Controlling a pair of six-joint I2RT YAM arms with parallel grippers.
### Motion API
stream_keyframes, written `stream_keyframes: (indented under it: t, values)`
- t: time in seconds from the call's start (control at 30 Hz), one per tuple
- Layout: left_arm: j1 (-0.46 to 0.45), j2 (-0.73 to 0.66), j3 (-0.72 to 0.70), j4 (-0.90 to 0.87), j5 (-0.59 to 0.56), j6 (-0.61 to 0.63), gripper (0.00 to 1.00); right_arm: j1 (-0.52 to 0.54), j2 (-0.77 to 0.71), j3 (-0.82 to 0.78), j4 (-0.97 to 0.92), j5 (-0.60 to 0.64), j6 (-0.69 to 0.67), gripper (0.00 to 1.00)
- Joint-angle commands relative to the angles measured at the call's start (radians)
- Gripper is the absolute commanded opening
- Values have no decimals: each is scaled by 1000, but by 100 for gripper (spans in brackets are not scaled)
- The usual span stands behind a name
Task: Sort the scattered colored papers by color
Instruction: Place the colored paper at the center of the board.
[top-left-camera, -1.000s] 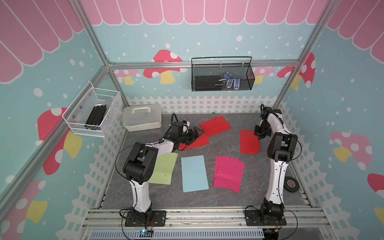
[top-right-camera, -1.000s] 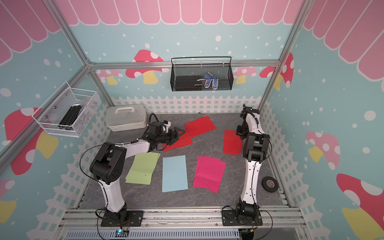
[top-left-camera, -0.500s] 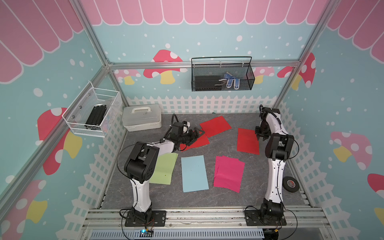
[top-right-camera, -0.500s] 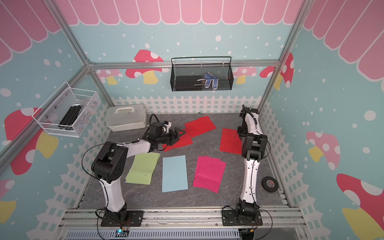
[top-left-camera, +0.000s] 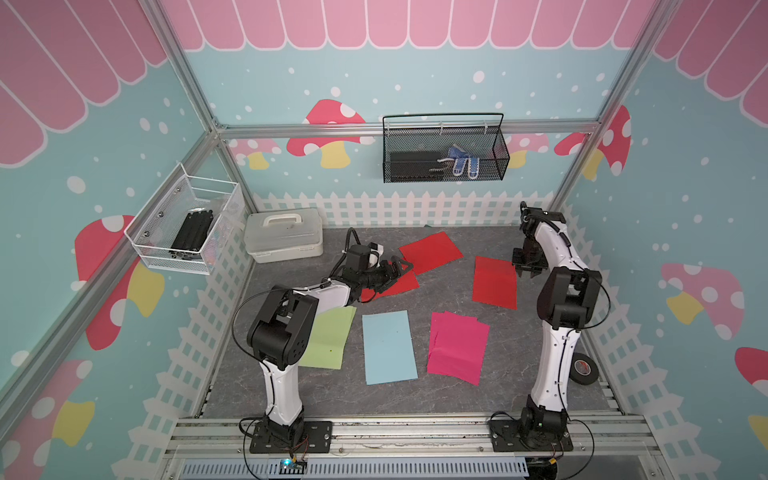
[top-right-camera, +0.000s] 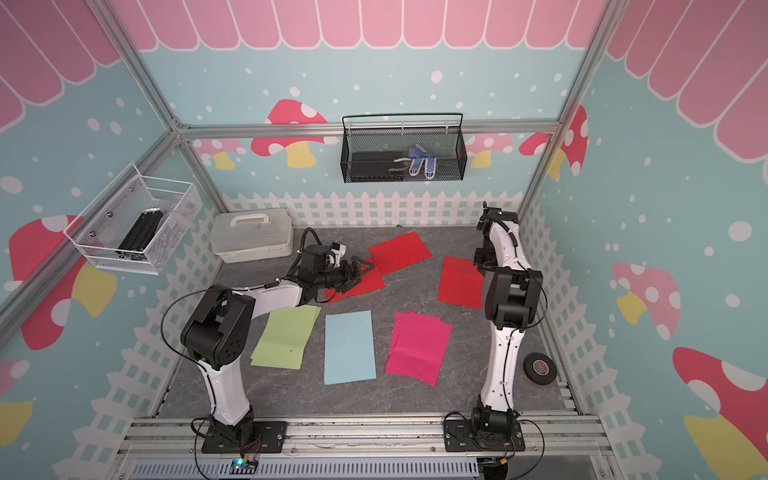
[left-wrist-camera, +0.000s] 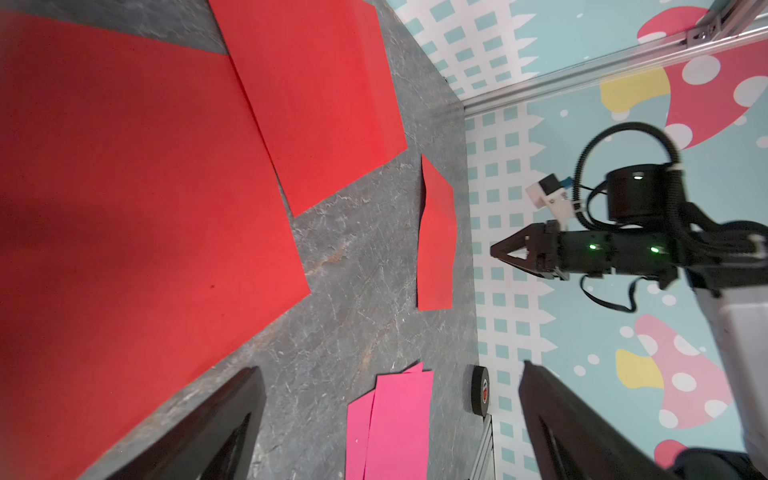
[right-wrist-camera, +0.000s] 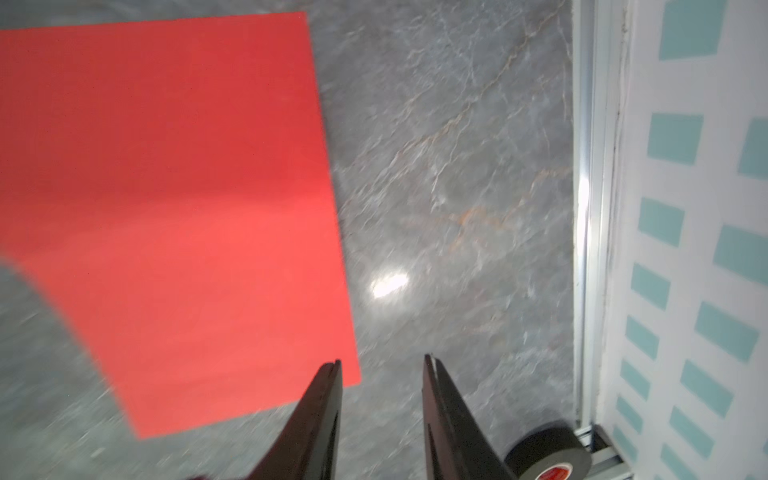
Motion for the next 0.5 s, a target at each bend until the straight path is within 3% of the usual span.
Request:
stream_keyframes:
  t: [0.0,0.07,0.13,0.3,0.47]
  values:
    - [-65,-45,19,-97,-25,36,98,81,-247,-236,118,-98,71,19]
    - [-102,-39,48,-171,-51,67,98,131,-382,-428,184,-153,99,0]
    - [-127,-30,66,-208,-70,81,98,186,-462,-570,225,-200,122,0]
    - [-156,-15,73,-213,-90,70,98,355,-638,-861,255,-153,214,0]
    - [-176,16,87,-226,-99,63,98,373,-750,-1027,274,-84,258,0]
